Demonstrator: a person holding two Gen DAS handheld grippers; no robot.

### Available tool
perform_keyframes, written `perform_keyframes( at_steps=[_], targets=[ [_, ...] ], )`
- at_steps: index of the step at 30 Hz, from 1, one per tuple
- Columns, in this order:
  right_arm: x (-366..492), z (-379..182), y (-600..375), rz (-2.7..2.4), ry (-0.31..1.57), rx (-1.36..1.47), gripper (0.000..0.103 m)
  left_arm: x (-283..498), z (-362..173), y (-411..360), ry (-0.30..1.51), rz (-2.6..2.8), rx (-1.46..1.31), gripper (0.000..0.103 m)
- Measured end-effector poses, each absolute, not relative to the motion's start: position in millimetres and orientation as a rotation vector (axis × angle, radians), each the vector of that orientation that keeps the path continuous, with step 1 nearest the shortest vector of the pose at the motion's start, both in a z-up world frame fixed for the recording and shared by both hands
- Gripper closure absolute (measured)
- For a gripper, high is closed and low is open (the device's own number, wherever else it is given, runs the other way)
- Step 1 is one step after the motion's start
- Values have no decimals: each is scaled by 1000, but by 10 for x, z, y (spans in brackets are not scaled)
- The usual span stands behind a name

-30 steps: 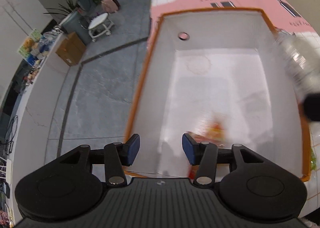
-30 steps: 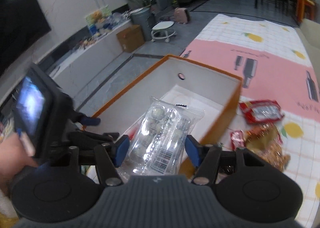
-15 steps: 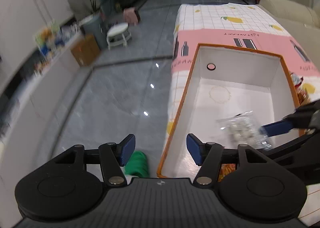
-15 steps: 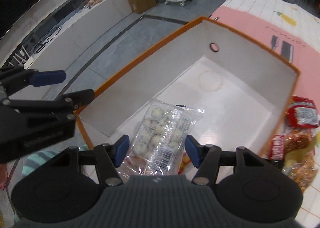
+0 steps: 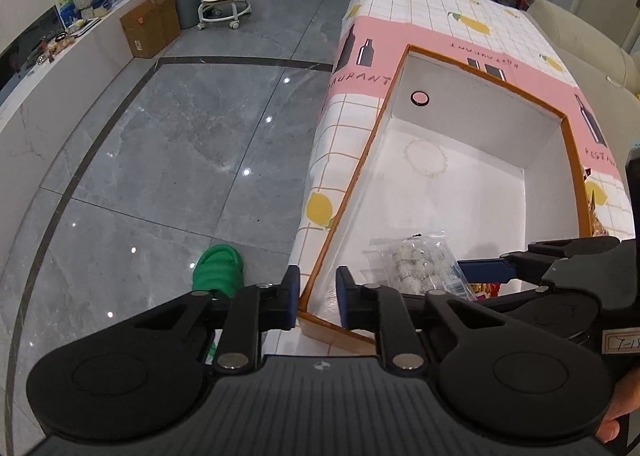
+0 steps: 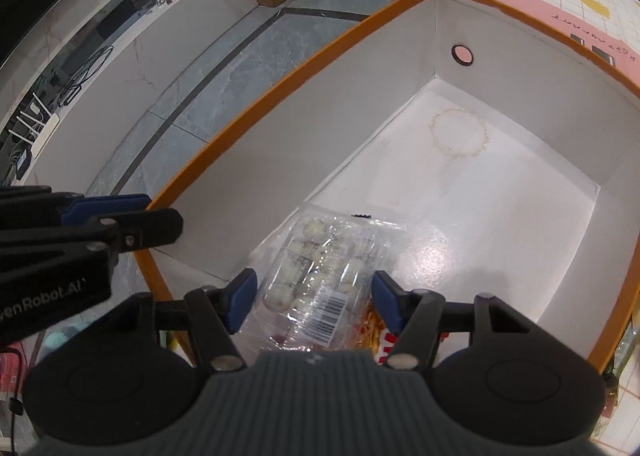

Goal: Organize snacks
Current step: 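Lower the Mimi bag and clear tray into the box and open both grippers, then withdraw both tools from the box back toward the snack pile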

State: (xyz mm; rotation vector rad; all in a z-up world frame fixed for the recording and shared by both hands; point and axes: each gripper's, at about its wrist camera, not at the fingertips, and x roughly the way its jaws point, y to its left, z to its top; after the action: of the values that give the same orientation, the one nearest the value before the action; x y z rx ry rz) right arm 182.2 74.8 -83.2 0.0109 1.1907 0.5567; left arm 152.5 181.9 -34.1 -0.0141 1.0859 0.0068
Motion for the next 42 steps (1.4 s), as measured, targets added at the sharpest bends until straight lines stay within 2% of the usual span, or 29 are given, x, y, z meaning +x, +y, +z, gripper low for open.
perform_keyframes(
  at_steps=[14,18,20,27,29,32,38,42],
  targets=[
    [1816,-787,506,592,1196,147,41,1413,-292,1758,1106,15,-11,89],
    [1715,-584,387,570,1127,100,41,1356,-135,1643,1049,15,17,88],
    [1641,-456,286,553,1086,80,41,1325,-37,1525,1017,5,48,84],
    [1240,19,-316,469,891,78,40,1098,285,1033,881,-101,68,77],
    [1111,123,-523,435,843,83,37,1011,359,860,837,-142,65,70],
    [917,210,-863,379,792,86,35,875,428,566,789,-221,72,67],
    [576,144,-1464,254,773,62,32,663,333,-74,742,-357,158,66],
    [384,33,-1752,205,794,56,26,583,130,-370,774,-412,186,66]
  ],
)
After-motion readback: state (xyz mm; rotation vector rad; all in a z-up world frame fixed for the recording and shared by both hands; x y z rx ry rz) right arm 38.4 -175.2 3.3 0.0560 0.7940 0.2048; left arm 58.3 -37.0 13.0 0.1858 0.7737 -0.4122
